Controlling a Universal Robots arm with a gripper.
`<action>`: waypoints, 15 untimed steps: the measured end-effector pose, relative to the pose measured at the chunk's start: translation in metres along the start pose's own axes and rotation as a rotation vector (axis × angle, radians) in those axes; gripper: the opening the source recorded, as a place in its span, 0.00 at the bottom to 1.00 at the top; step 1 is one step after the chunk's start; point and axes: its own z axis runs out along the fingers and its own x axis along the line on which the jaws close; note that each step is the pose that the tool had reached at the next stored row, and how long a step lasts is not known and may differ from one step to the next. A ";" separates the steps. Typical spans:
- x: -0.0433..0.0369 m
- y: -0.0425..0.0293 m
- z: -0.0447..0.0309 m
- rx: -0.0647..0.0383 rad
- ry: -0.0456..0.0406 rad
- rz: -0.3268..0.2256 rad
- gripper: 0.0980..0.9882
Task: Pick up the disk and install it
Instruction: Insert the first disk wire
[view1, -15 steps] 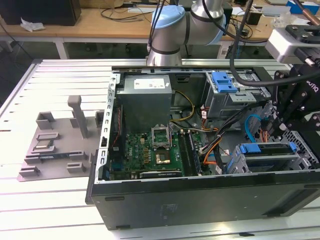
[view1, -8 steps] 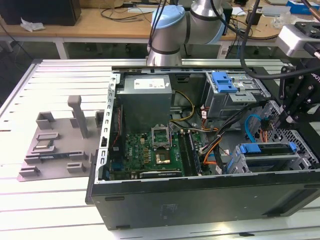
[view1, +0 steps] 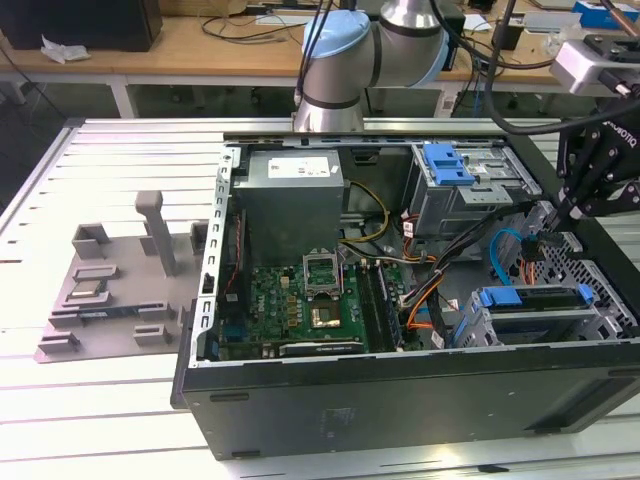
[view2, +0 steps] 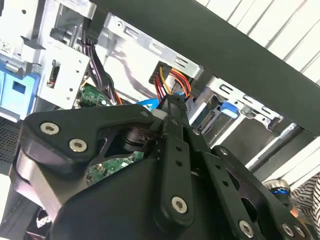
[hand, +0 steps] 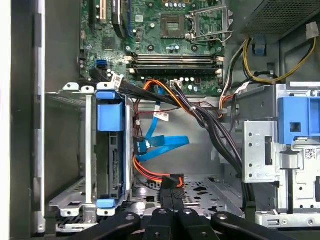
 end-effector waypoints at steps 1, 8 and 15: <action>-0.0007 0.0000 0.0005 0.000 0.0003 0.000 0.01; -0.0009 -0.0001 0.0006 0.000 0.0003 0.000 0.08; -0.0018 0.0004 0.0033 0.000 0.0137 0.000 0.30</action>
